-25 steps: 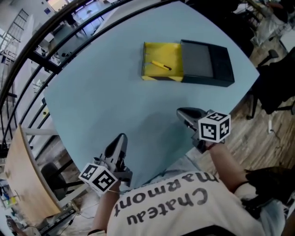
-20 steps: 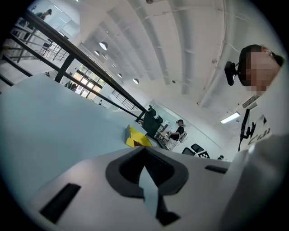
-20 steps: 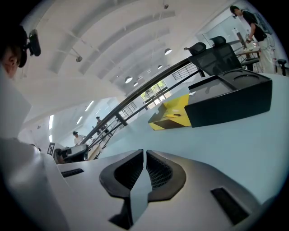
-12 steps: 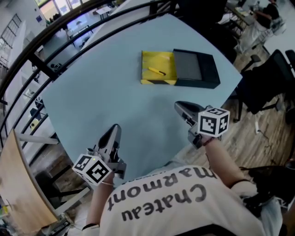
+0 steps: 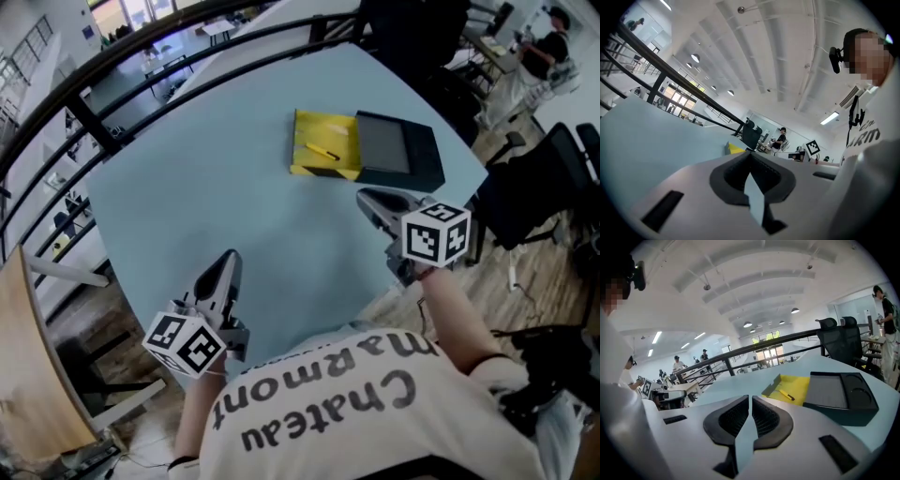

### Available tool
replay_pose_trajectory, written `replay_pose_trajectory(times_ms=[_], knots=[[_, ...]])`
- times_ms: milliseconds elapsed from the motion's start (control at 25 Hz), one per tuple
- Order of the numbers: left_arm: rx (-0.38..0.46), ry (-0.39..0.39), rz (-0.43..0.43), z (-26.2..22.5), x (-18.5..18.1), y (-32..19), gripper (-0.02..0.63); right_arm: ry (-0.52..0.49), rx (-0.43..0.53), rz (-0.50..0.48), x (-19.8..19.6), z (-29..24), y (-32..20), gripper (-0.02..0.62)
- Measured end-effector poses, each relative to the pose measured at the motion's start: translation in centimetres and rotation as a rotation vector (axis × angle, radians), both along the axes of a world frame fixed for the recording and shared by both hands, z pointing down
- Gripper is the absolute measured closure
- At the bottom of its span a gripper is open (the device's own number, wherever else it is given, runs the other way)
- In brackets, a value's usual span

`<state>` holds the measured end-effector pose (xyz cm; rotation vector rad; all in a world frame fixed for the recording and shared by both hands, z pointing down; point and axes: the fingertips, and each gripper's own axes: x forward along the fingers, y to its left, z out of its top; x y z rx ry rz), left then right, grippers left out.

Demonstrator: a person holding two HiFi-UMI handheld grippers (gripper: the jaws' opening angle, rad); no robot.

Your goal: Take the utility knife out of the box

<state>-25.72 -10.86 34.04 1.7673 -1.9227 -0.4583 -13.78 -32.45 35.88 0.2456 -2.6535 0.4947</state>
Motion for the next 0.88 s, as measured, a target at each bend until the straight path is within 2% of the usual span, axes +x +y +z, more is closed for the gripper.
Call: replay_pose_trajectory(times_ms=[160, 280, 400, 520, 760, 800, 880], knots=[[0.002, 0.018, -0.105, 0.4, 0.1, -0.3, 0.604, 0.015, 0.015, -0.053, -2.0, 0.6, -2.9, 0.549], [-0.026, 0.015, -0.131, 1.3, 0.6, -2.0, 0.604, 0.058, 0.023, -0.109, -3.4, 1.8, -5.3, 0.549], [-0.075, -0.021, -0.149, 1.8, 1.4, -4.4, 0.604, 0.138, 0.071, -0.212, -4.9, 3.9, -7.9, 0.549], [-0.089, -0.057, -0.203, 1.6, 1.4, -6.4, 0.604, 0.183, 0.103, -0.308, -6.7, 5.4, -10.0, 0.548], [-0.115, -0.028, -0.326, 2.5, 2.3, -9.0, 0.604, 0.247, 0.157, -0.528, -11.8, 6.9, -12.2, 0.537], [-0.120, -0.019, -0.339, 2.6, 2.6, -9.3, 0.604, 0.263, 0.151, -0.563, -12.6, 7.3, -12.4, 0.527], [-0.121, -0.004, -0.372, 2.5, 2.9, -9.7, 0.604, 0.305, 0.126, -0.629, -14.0, 8.4, -12.7, 0.459]])
